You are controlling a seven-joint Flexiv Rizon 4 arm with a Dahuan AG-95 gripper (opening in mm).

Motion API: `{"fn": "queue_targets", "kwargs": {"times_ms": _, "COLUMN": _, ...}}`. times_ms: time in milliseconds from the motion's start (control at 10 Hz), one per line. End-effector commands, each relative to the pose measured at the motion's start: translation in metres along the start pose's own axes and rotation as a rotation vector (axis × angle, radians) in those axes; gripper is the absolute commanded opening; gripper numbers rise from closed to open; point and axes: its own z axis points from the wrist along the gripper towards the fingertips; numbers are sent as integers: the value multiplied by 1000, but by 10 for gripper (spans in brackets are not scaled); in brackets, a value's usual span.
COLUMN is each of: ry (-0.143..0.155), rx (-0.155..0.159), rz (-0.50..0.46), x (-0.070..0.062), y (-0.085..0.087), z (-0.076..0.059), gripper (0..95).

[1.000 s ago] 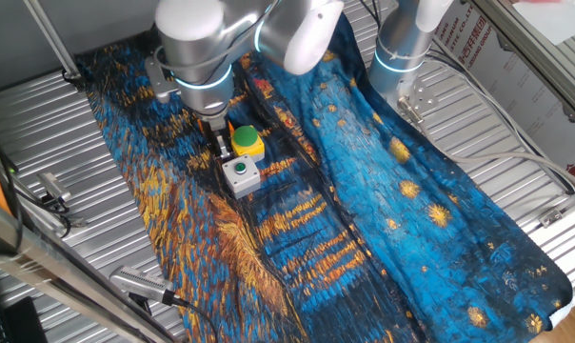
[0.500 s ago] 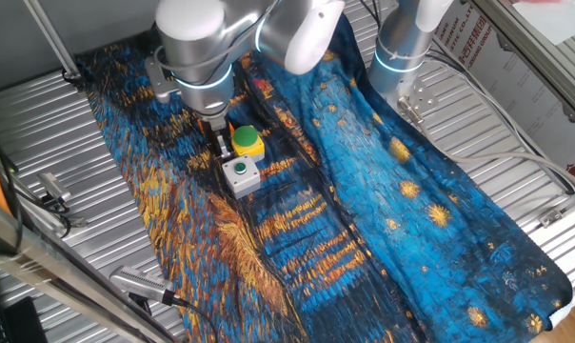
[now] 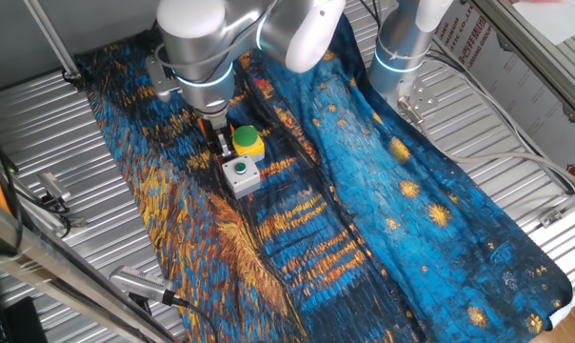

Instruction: Press three buttons from left to right in sequence

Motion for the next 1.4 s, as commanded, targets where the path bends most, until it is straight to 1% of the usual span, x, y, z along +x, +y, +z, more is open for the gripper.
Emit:
{"fn": "queue_targets", "kwargs": {"times_ms": 100, "ry": -1, "rx": 4, "rz": -50, "x": 0, "y": 0, "z": 0, "gripper": 0}}
{"fn": "queue_targets", "kwargs": {"times_ms": 300, "ry": 10, "rx": 4, "rz": -143, "x": 0, "y": 0, "z": 0, "gripper": 0}}
{"fn": "queue_targets", "kwargs": {"times_ms": 600, "ry": 17, "rx": 5, "rz": -286, "x": 0, "y": 0, "z": 0, "gripper": 0}}
{"fn": "queue_targets", "kwargs": {"times_ms": 900, "ry": 28, "rx": 1, "rz": -399, "x": 0, "y": 0, "z": 0, "gripper": 0}}
{"fn": "queue_targets", "kwargs": {"times_ms": 1000, "ry": 57, "rx": -11, "rz": -427, "x": 0, "y": 0, "z": 0, "gripper": 0}}
{"fn": "queue_targets", "kwargs": {"times_ms": 1100, "ry": 67, "rx": -9, "rz": -436, "x": 0, "y": 0, "z": 0, "gripper": 0}}
{"fn": "queue_targets", "kwargs": {"times_ms": 1400, "ry": 72, "rx": -12, "rz": -426, "x": 0, "y": 0, "z": 0, "gripper": 0}}
